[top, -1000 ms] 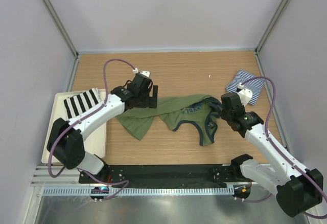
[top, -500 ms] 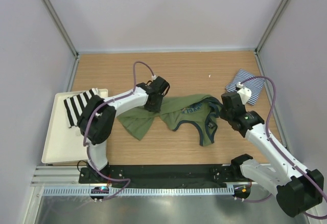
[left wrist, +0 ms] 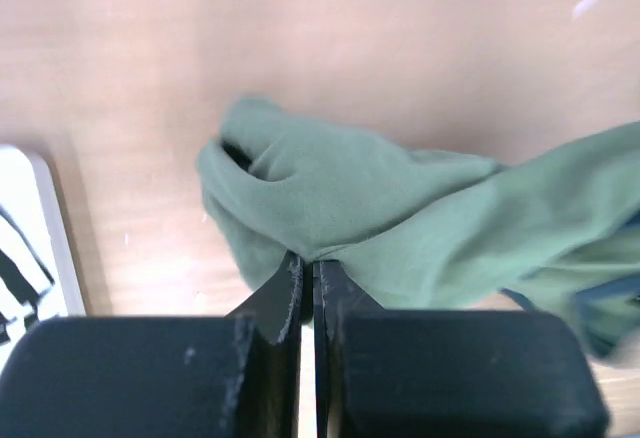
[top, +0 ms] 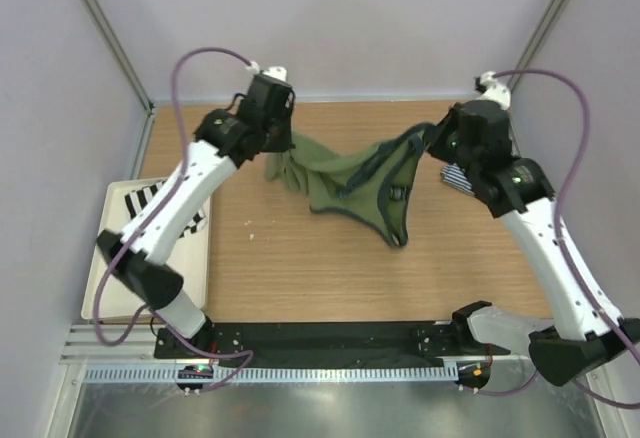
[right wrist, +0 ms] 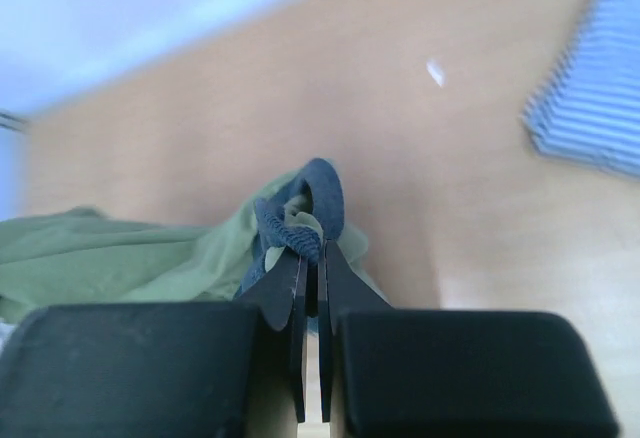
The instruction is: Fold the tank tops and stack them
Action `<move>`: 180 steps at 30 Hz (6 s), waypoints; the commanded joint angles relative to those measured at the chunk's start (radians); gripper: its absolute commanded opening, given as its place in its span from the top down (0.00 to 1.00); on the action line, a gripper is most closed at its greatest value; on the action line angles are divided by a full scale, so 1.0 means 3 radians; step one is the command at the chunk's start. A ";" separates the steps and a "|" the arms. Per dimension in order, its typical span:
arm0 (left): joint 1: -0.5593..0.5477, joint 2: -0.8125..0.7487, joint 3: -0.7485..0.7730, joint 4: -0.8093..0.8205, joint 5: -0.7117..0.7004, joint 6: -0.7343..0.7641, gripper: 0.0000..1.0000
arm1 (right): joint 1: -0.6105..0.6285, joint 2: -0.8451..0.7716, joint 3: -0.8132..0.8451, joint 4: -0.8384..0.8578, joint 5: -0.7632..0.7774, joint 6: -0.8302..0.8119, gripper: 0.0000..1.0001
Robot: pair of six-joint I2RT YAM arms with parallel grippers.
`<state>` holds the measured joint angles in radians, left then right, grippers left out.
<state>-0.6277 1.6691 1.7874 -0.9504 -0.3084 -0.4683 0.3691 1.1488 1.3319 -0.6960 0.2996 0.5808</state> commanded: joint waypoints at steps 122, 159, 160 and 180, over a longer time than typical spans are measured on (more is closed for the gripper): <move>0.1008 -0.2154 0.0761 0.1138 0.2389 -0.0449 1.00 | -0.0034 -0.0434 0.2034 0.1011 -0.1071 -0.0018 0.99; 0.1995 0.1191 0.0537 0.1522 0.1115 -0.0858 0.21 | -0.0218 0.1029 -0.0158 0.0761 -0.0135 0.0129 0.31; 0.1995 0.1135 0.0485 0.1517 0.1120 -0.0873 0.21 | -0.0223 0.0927 -0.0307 0.0735 -0.0033 0.0140 0.32; 0.1842 -0.0900 -0.2281 0.1741 0.1667 -0.0868 0.21 | -0.0320 0.1191 -0.1372 0.0975 0.0367 0.0227 0.51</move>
<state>-0.0708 1.4342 1.1618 -0.4816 0.1547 -0.7330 0.2886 1.4658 0.8822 -0.4633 0.3763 0.6525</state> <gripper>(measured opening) 0.795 0.495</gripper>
